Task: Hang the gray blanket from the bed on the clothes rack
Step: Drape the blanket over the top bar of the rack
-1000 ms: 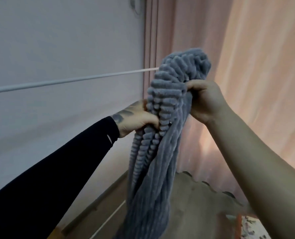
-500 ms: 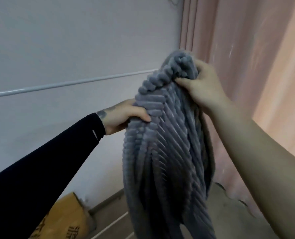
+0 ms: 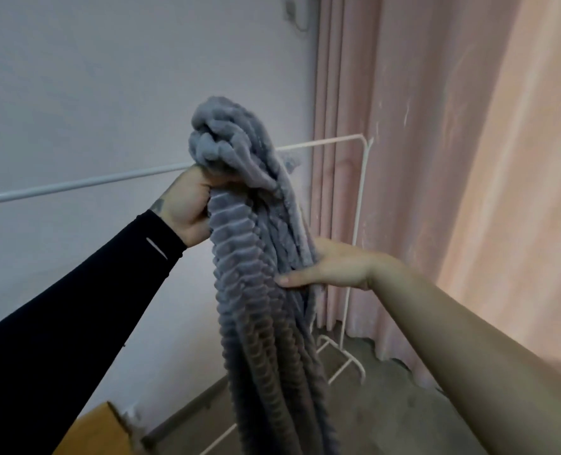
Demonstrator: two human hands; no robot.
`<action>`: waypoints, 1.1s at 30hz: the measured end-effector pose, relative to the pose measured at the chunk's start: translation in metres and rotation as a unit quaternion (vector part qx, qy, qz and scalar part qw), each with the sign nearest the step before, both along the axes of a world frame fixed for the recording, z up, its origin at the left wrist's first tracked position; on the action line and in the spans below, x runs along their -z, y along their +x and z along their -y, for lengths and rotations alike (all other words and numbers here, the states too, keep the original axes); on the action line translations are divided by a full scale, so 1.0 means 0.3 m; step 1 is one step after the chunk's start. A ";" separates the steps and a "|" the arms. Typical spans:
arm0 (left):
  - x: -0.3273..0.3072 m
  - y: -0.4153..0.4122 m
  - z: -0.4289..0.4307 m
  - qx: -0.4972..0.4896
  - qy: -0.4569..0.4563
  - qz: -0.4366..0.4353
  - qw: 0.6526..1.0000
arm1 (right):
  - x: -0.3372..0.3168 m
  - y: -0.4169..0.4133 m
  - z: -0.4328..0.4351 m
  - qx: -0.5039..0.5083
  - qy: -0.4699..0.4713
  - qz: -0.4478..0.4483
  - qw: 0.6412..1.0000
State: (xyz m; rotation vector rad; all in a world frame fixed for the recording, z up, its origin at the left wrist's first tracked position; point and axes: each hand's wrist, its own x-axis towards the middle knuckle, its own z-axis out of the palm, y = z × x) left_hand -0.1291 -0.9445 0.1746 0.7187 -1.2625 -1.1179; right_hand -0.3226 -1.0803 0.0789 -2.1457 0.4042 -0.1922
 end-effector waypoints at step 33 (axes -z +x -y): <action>0.002 0.469 -0.128 -0.534 -0.017 0.084 0.841 | -0.310 0.248 0.067 0.235 0.276 0.371 0.855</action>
